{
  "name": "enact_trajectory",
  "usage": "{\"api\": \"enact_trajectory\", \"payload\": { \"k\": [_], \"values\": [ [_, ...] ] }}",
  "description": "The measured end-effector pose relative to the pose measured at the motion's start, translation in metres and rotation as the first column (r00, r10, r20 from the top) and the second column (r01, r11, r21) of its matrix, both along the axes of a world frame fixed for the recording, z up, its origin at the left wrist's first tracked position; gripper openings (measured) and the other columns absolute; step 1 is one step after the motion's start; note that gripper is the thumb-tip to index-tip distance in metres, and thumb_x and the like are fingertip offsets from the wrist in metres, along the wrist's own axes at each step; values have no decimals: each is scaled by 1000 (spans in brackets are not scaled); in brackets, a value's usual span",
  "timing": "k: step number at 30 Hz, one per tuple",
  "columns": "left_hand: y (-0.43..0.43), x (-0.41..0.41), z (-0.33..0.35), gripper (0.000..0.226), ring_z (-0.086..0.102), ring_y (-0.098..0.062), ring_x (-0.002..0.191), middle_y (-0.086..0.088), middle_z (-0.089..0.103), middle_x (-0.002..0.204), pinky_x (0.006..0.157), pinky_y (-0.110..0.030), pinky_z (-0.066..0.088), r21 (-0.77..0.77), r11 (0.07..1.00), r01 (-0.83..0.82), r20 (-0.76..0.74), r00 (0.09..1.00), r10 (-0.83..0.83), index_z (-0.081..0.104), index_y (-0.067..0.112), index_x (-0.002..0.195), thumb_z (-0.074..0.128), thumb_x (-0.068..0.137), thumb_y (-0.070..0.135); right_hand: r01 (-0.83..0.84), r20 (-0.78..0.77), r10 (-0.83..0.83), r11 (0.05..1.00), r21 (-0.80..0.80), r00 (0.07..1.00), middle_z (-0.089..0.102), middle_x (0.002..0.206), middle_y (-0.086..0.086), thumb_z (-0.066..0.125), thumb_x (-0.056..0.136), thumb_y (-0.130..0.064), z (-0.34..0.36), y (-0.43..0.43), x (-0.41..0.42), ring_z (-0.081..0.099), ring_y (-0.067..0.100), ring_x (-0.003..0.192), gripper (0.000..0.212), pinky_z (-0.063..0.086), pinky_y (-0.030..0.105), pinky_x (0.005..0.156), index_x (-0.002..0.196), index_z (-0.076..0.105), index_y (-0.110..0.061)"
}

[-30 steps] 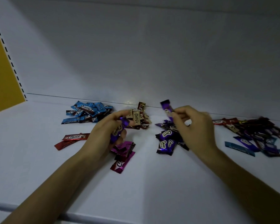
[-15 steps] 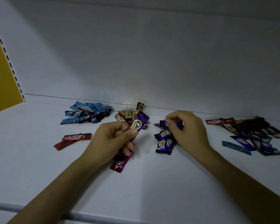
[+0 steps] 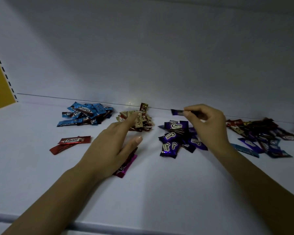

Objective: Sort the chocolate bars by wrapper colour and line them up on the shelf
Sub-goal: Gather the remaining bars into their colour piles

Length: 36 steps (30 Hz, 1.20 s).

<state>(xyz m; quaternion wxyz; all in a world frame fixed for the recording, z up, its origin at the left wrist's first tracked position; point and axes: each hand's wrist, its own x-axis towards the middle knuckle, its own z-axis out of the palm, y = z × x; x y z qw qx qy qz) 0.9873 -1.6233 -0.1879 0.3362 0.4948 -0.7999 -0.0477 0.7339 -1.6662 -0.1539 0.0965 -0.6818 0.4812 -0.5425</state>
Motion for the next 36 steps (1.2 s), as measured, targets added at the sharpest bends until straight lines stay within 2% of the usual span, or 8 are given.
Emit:
{"api": "enact_trajectory", "payload": {
  "k": [5,8,12,16,21,25,30,36],
  "values": [
    [1,-1,0,66,27,9,125,12,43,144,103,-25,23,-4,1000,25,18,1000,-25,33,33,145,17,89,64,66,-210,-2,951,303,978,68,86,-7,65,87,-31,-22,-19,-23,64,12,86,16,48,23,74,91,72,-17],
    [4,-5,10,63,41,-15,133,1,52,139,112,-40,23,-156,987,-34,187,980,63,49,21,137,19,94,55,93,-189,-52,972,216,981,66,99,-2,57,91,-38,-18,-22,-19,58,11,93,26,41,22,78,96,70,-15],
    [12,-35,32,60,51,-25,127,-7,59,133,109,-44,28,-263,964,-25,341,933,118,58,14,131,26,95,50,20,-147,2,989,146,989,64,103,-4,58,92,-31,-6,-16,-14,56,9,98,13,38,20,81,93,67,-21],
    [19,-89,41,58,51,-26,127,-7,55,138,103,-41,39,-234,966,109,418,908,-1,53,15,135,31,94,51,-3,-276,48,987,162,960,64,101,-1,61,89,-32,8,-16,-34,56,11,98,12,42,27,85,90,68,-22],
    [15,-159,25,54,19,-19,144,-2,17,159,117,-34,18,-68,966,249,441,876,-195,15,27,152,23,101,43,106,-415,-57,990,95,908,64,96,-1,63,89,-28,2,-10,-116,58,15,90,12,47,29,78,91,70,-18],
    [2,-200,15,53,11,-14,145,3,10,161,116,-31,18,-1,939,343,435,846,-309,11,31,152,22,102,44,331,-520,-241,940,87,820,67,96,5,66,86,-26,-4,-11,-217,59,23,93,17,44,35,81,97,71,-15],
    [-29,-263,10,68,6,-12,146,5,11,160,115,-29,9,159,938,309,203,919,-337,14,33,150,33,92,63,553,-458,-425,811,189,780,60,120,11,59,86,-50,-33,-18,-287,54,28,112,47,44,45,97,121,63,-19],
    [-65,-322,-12,89,-8,-27,148,-4,-7,161,118,-48,1,307,948,89,364,909,-203,2,30,152,28,82,79,477,-451,-315,823,309,835,62,117,7,47,90,-53,-45,-29,-296,57,22,108,47,45,39,95,118,64,-19]
  ]
}}
